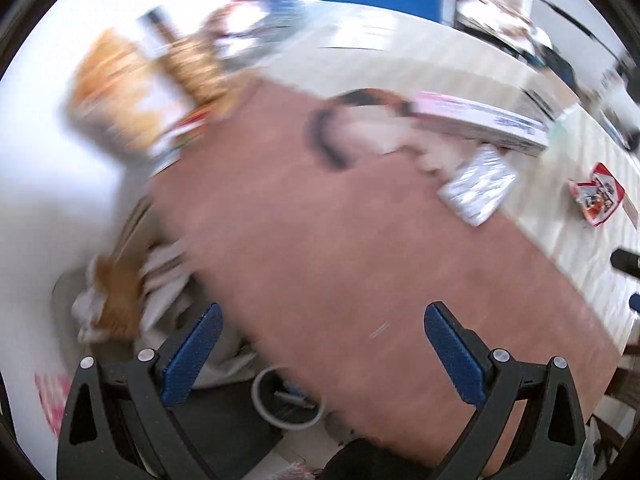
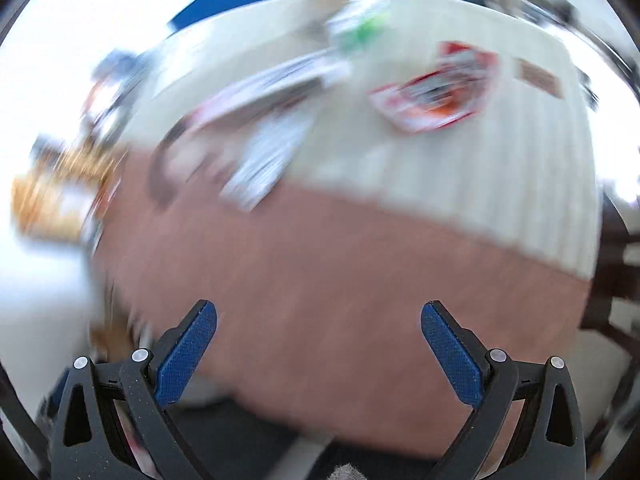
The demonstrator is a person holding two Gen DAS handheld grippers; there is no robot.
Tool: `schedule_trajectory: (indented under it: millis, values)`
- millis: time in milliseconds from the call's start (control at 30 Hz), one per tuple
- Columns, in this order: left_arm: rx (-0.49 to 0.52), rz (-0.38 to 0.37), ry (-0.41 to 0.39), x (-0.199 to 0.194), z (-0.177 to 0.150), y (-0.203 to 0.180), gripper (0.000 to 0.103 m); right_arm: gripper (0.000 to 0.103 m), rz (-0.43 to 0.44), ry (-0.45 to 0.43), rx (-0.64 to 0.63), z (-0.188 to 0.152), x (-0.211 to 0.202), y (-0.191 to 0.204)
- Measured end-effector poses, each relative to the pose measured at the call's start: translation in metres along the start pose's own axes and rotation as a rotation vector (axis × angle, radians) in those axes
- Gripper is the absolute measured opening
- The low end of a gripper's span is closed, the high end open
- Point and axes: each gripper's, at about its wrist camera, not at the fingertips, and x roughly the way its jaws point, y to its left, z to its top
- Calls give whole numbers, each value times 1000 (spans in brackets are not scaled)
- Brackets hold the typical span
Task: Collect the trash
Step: 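Move both tools back from the bin toward the table, then grasp the silver foil blister pack with the left tool while the right tool grasps the red snack bag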
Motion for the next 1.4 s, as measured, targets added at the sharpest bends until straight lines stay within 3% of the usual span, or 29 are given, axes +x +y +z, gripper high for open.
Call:
schedule_trajectory:
  millis: [100, 200, 400, 467, 533, 633, 733, 900, 933, 1000, 1033, 1067, 1267, 1400]
  values:
    - [100, -36, 41, 36, 54, -45, 103, 103, -72, -22, 125, 70, 22, -40]
    - [171, -63, 98, 68, 89, -79, 103, 103, -105, -2, 213, 118, 52, -65]
    - [275, -96, 176, 110, 118, -113, 103, 103, -112, 34, 300, 164, 103, -67]
    - [288, -107, 191, 116, 124, -116, 103, 102, -120, 18, 327, 169, 112, -62]
    - [296, -116, 195, 118, 128, -117, 103, 97, -187, -9, 334, 169, 114, -54]
    - [329, -137, 198, 119, 132, -120, 103, 83, -273, -25, 247, 161, 118, -36]
    - [399, -158, 209, 120, 129, -129, 103, 66, -253, -39, 83, 150, 111, -27]
    - [481, -166, 252, 134, 121, -147, 102, 66, -229, 68, -125, 127, 116, -19]
    - [480, -175, 255, 135, 121, -149, 93, 66, -221, 79, -121, 125, 117, -20]
    - [464, -205, 264, 133, 122, -149, 84, 67, -215, 92, -122, 133, 121, -19]
    - [458, -223, 270, 133, 125, -150, 70, 69, -216, 90, -110, 142, 123, -21]
    - [446, -248, 278, 130, 122, -149, 66, 70, -217, 91, -92, 143, 126, -22]
    - [364, -253, 290, 120, 106, -146, 65, 66, -252, 59, -65, 142, 134, -25]
    - [290, -264, 285, 109, 91, -129, 65, 62, -221, 60, -88, 138, 129, -27]
